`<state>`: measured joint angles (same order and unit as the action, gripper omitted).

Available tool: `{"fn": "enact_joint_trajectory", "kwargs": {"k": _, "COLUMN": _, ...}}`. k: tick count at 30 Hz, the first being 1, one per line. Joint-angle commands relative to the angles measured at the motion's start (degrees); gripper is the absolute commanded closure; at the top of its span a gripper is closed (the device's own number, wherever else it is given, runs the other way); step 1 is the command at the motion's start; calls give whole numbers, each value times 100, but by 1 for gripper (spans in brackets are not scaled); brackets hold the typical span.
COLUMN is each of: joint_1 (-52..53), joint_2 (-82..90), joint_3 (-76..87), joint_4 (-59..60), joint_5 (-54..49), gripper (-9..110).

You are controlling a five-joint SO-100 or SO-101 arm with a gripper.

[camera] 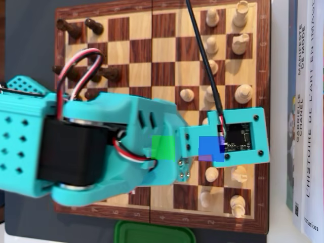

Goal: Play chess

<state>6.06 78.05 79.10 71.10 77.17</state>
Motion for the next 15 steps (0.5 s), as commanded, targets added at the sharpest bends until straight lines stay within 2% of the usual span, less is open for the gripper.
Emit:
{"fn": "enact_joint_trajectory", "kwargs": {"k": 1, "joint_1": 70, "joint_2": 501, "joint_3": 149, "joint_4": -9, "joint_5": -26, "gripper": 94}}
{"fn": "enact_joint_trajectory", "kwargs": {"k": 15, "joint_1": 97, "joint_2": 1459, "joint_3": 1863, "joint_4": -475, "joint_5": 18, "gripper": 94}}
